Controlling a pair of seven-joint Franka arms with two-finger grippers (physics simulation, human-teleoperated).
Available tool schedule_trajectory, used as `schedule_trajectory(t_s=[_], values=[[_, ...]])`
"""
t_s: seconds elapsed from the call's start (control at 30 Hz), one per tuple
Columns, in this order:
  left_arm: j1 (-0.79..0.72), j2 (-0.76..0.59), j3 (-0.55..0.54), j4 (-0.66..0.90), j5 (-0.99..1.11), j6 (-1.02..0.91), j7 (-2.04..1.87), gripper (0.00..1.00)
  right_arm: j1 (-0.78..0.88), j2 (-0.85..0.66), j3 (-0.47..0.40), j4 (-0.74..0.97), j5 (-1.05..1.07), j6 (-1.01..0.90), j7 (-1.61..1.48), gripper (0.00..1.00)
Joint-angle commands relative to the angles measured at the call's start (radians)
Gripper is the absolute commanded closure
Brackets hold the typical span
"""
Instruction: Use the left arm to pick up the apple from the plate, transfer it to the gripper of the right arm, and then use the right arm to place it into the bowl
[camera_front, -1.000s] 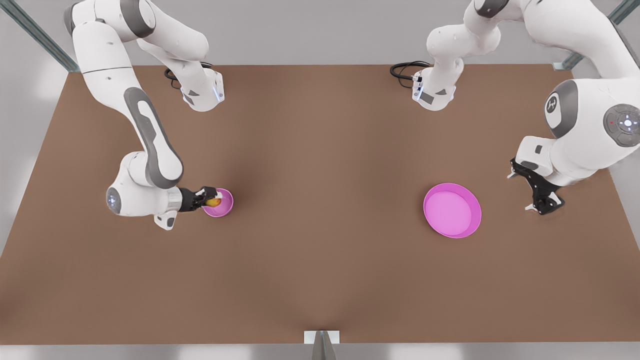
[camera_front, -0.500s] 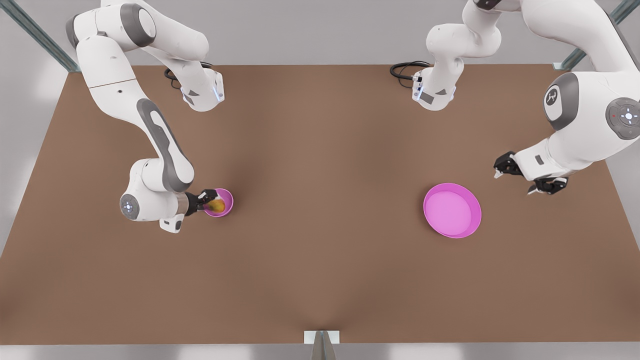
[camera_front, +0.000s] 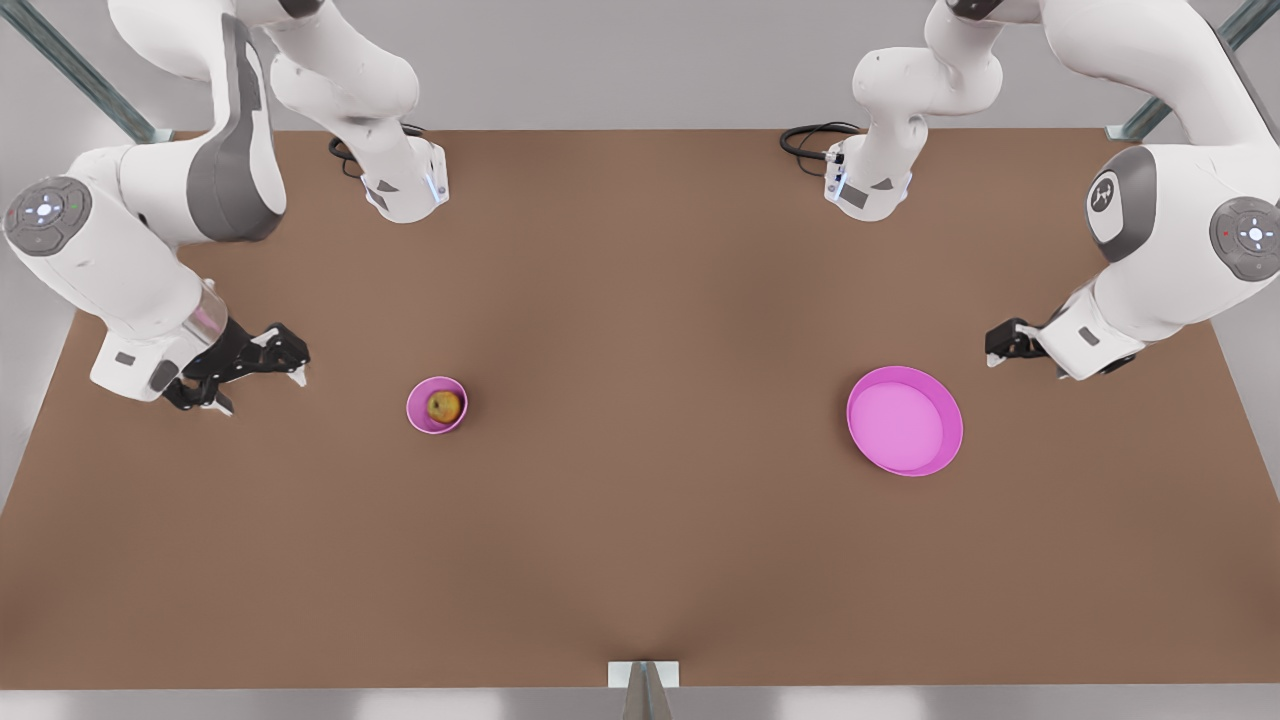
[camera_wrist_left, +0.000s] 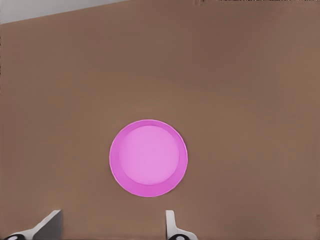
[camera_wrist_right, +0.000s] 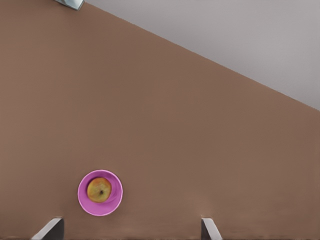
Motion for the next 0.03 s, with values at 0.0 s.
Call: schedule_trajectory(t_s=[0.0], values=[[0.000,0.005,0.000,0.014,0.000,-0.002,-0.240,0.00,0.042,-0.001,-0.066,-0.013,-0.001,-0.119,0.379,0.00]])
